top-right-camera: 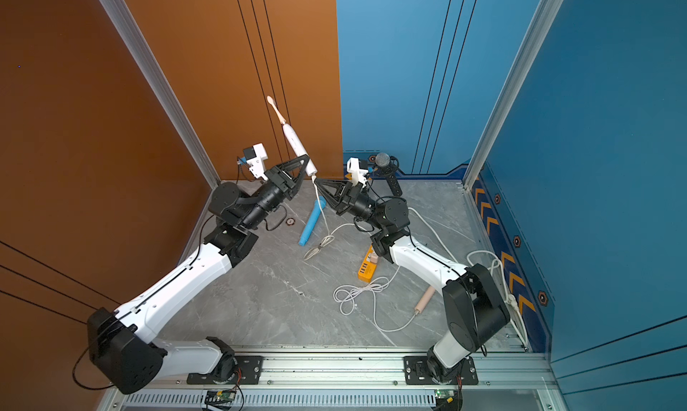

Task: Charge the electric toothbrush
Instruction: Insert the charging cable into the electric toothbrush.

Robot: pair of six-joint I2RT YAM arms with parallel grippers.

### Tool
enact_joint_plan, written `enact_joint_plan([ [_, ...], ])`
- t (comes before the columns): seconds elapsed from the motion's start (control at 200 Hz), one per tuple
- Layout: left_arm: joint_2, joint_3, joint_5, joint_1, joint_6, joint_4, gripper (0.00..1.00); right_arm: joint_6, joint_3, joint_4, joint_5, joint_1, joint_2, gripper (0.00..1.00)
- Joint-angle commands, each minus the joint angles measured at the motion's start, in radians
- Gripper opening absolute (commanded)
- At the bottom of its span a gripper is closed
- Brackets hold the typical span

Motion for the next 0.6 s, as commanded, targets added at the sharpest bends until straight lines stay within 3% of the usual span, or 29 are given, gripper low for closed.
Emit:
enact_joint_plan([
  [0.0, 0.010, 0.000, 0.014, 0.004, 0.001, 0.029, 0.00, -0.004, 0.043, 0.036, 0.005, 0.007, -0.006, 0.00],
  [0.596, 0.021, 0.013, 0.084, 0.001, -0.019, 0.026, 0.00, -0.078, 0.069, -0.061, -0.051, -0.018, -0.021, 0.00],
])
